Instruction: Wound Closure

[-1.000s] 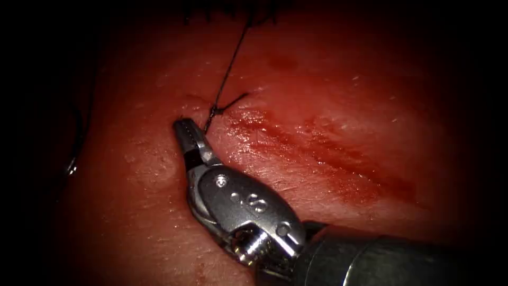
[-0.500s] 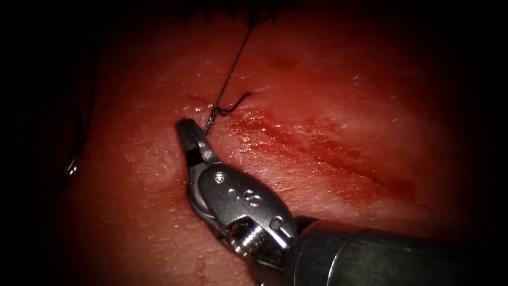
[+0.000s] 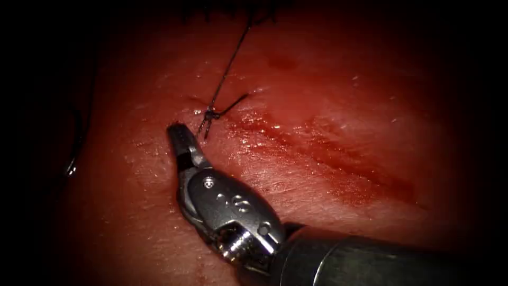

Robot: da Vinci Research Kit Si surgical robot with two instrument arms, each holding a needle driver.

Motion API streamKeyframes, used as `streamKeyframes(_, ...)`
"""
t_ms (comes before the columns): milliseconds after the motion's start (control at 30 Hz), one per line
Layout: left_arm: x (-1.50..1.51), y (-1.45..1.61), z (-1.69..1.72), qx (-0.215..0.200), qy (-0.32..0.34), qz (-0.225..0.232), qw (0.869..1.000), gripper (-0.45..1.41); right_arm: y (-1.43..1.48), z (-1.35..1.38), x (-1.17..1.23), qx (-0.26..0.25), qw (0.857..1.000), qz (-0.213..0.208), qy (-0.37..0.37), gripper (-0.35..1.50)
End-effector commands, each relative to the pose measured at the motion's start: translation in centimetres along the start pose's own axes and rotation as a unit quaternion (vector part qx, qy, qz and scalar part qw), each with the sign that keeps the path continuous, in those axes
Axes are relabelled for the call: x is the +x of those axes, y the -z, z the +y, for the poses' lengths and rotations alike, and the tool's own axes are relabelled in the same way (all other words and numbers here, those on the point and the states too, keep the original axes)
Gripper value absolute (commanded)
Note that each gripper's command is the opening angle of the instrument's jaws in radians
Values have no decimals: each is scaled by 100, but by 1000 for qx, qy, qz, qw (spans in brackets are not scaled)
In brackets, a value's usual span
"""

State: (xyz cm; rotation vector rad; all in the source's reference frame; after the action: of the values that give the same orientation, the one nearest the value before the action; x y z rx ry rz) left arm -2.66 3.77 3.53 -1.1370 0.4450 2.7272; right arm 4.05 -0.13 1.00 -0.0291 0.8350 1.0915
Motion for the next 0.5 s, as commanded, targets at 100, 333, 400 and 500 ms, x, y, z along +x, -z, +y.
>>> streamKeyframes(100, 2, -6, -1, -3, 0, 6, 1000, -45, -3, 0, 1, 4, 1000, 24, -4, -35)
streamKeyframes(333, 9, 12, 13, -17, 28, 16, 999, -45, 0, 8, 20, 16, 997, 76, 20, -35)
streamKeyframes(400, 12, 19, 12, -22, 34, 18, 999, -45, 1, 10, 24, 25, 996, 76, 33, -35)
streamKeyframes(500, 20, 30, 9, -29, 40, 22, 999, -45, 1, 11, 27, 28, 996, 75, 48, -8)
